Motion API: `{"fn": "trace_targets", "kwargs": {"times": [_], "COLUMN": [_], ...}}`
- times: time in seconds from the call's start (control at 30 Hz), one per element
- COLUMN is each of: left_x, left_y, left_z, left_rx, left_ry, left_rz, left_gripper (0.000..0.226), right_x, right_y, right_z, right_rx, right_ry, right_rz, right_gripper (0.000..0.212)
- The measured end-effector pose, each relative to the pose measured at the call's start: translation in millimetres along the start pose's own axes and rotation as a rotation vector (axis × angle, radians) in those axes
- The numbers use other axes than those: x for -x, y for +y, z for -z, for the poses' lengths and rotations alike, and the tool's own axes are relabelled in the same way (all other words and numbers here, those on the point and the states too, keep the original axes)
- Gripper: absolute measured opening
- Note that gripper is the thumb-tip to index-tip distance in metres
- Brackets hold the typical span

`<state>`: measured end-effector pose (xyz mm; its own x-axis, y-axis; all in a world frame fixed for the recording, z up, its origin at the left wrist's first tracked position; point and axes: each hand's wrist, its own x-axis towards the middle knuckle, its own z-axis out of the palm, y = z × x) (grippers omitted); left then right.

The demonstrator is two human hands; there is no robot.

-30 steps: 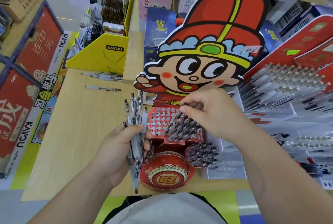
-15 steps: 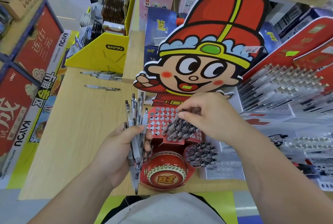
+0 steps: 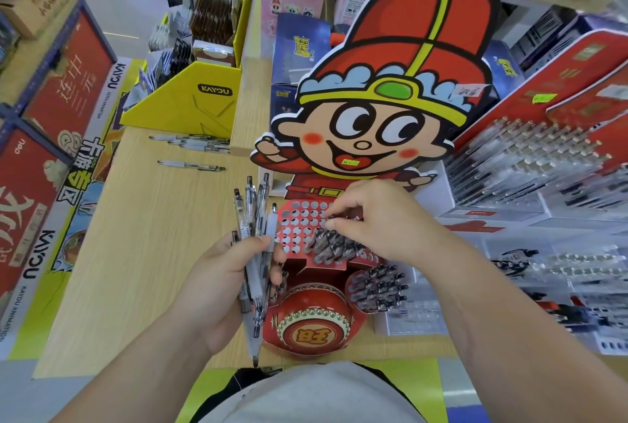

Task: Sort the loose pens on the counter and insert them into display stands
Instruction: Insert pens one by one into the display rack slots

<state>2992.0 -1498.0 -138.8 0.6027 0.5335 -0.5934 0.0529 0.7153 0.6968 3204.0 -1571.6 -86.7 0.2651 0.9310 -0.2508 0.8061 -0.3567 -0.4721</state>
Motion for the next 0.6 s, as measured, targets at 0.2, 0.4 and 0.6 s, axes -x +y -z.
{"fn": "trace_targets", "kwargs": {"times": [0.2, 0.4, 0.6], "left_x": [7.7, 21.4, 32.5], "left_y": [3.1, 15.1, 19.1], "left_z": [0.1, -10.0, -20.1], "left_rx": [-0.086, -0.099, -0.148], "left_ry": [-0.093, -0.226, -0.369], "left_rz": [-0.024, -0.056, -0.083], "left_gripper": [0.013, 0.021, 0.019], "right_x": [7.2, 22.1, 40.5], "right_y": [2.5, -14.0, -37.5], "right_z": [27.0, 31.1, 12.0], "right_rx": [-0.285, -0.626, -0.806], "right_ry": [0.032, 0.191, 0.068], "right_rz": [-0.081, -0.129, -0.071], "right_gripper": [0.025, 0.016, 0.006]}}
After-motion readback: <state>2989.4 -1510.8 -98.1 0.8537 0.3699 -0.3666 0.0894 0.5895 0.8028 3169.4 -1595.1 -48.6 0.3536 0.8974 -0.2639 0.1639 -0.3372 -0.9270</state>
